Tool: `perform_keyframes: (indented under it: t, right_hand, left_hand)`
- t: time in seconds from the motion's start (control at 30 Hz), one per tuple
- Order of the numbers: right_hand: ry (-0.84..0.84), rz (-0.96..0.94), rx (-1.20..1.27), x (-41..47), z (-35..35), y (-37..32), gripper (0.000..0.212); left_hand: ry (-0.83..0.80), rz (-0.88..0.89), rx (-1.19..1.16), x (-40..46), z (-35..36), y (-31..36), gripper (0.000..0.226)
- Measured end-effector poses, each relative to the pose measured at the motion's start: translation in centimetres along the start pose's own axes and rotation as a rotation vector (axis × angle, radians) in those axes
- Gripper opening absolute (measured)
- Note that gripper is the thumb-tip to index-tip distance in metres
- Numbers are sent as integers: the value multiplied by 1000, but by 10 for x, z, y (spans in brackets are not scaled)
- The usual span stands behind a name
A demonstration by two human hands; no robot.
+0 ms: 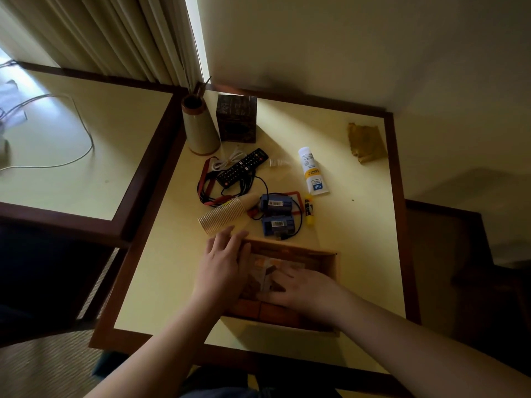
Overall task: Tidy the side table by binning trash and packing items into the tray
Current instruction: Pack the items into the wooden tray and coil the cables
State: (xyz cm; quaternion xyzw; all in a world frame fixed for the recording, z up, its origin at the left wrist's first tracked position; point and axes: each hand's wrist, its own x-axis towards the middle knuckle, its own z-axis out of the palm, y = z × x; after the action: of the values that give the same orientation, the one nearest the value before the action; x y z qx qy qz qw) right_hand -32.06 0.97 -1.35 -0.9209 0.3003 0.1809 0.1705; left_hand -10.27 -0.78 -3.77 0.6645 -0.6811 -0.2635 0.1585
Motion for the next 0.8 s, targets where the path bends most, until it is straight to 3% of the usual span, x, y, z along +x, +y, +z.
perform_keyframes:
  t: [0.17,0.4,0.47,0.53,0.6,0.67,0.73,0.8]
  right_hand:
    - [95,225,5,-17,9,-9,80]
    - [-65,283,24,-6,-12,-11,74]
    - [-205,323,282,-5,-43,1,78]
    - [-356,335,721,-3,-88,26,76]
    - [-218,305,973,0,-125,56,52]
    - [174,416,1142,12,-138,96,27]
    - [549,708,1060,31,-127,142,24]
    - [585,1014,880,52,-97,186,36]
  left_hand:
    - [-8,-1,14,0,-1,0,45]
    - [-8,11,60,1,2,-3,45]
    - [-14,5,64,2,3,-4,44]
    - [-20,4,67,3,3,-5,44]
    - [-14,11,73,2,3,-5,47]
    - [-6,6,79,2,3,-4,47]
    - [-7,-9,88,2,3,-4,45]
    - [-9,-13,97,2,3,-3,47]
